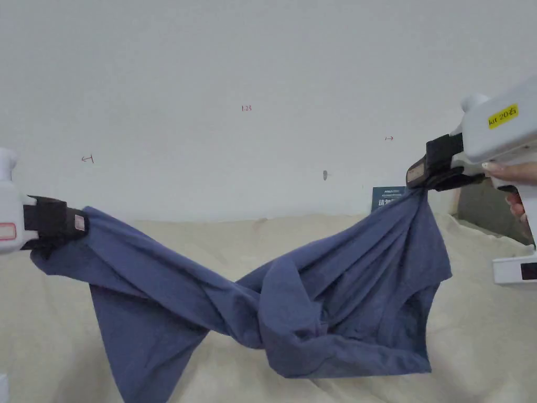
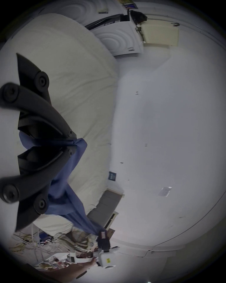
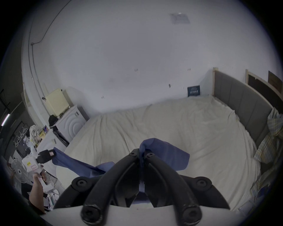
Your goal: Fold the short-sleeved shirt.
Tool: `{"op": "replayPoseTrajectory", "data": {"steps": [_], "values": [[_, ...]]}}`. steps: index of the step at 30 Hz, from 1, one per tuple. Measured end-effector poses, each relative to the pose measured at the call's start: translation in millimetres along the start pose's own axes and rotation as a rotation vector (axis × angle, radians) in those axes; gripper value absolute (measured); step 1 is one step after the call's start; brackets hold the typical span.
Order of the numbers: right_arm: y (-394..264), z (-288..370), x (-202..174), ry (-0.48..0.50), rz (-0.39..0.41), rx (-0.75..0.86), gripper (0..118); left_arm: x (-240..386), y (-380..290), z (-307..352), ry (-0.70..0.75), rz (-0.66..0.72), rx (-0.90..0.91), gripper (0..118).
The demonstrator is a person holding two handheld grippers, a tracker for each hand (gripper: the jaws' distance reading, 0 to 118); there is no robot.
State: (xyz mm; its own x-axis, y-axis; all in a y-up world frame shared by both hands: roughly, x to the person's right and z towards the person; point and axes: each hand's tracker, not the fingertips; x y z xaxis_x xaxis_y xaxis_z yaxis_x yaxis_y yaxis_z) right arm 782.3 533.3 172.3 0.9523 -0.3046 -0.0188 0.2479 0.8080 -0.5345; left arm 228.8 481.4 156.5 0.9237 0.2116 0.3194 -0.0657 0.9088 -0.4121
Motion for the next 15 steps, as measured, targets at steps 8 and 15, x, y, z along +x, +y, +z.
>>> {"op": "replayPoseTrajectory", "data": {"steps": [8, 15], "values": [[48, 4, -9, -0.049, -0.049, 0.119, 3, -2, 72, -16, 0.066, 0.001, 0.087, 5], [85, -19, -27, -0.097, -0.056, 0.214, 3, -1, 99, -44, 0.093, -0.001, 0.141, 5]]}}
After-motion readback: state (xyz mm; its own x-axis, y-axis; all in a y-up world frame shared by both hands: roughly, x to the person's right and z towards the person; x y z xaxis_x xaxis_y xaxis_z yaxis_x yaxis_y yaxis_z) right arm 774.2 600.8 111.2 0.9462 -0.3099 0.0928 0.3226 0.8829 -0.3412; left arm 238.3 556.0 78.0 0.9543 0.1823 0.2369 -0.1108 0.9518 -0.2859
